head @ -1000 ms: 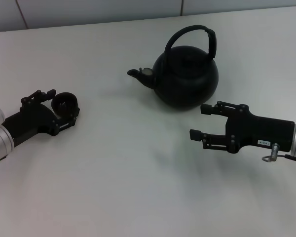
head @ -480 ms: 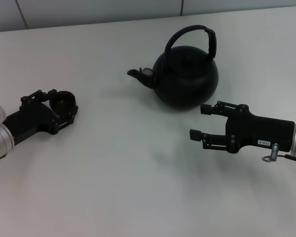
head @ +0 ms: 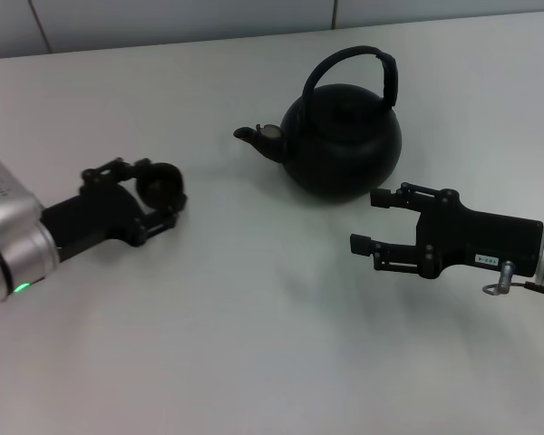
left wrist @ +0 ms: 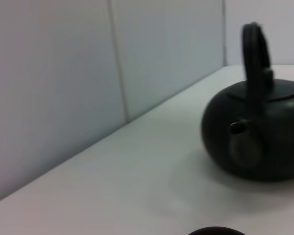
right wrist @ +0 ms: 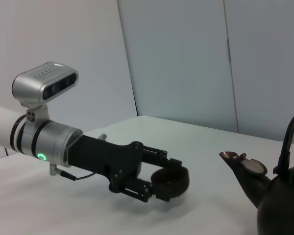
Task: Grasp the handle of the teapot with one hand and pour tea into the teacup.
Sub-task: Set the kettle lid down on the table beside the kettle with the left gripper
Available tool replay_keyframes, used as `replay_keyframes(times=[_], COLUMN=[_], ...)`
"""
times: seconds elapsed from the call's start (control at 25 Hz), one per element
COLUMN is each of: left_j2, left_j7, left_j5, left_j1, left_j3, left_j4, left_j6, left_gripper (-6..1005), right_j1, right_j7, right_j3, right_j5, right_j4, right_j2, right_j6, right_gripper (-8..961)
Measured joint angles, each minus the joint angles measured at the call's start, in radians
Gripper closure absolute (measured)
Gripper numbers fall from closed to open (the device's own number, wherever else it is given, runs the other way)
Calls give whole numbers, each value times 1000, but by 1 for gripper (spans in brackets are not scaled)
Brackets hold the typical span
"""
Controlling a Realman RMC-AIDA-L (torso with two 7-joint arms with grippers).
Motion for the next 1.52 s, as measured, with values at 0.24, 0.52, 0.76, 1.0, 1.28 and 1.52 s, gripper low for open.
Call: replay_keyframes(times=[0.24,0.52,0.76,1.0,1.28,1.52], left_j2=[-1,-2,-2,-2,-2,-2], left_j7=[18,77,79,106,138,140], left_j5=[-1,1,1,1,-4,-4], left_j1=[-50,-94,-100,-100,-101,-99], left_j3=[7,4,0,-1,-9,-10], left_j4=[-57,-133,-141,-156,-174,-175], left_j6=[-2,-40,-82,-107,-119,-114], left_gripper=[291,282,274,266,256,248], right_j1=[-4,-5,-6,-6,-3,-3], right_j7=[-5,-6,-7,-7,-7,-7], right_j3=[0,2,1,1,1,1], right_j5=[0,0,0,0,0,0], right_j4=[4,6,6,6,6,6], right_j2=[1,2,2,2,2,2], right_j6=[0,0,0,0,1,0], right_gripper=[169,169,169,170,170,170])
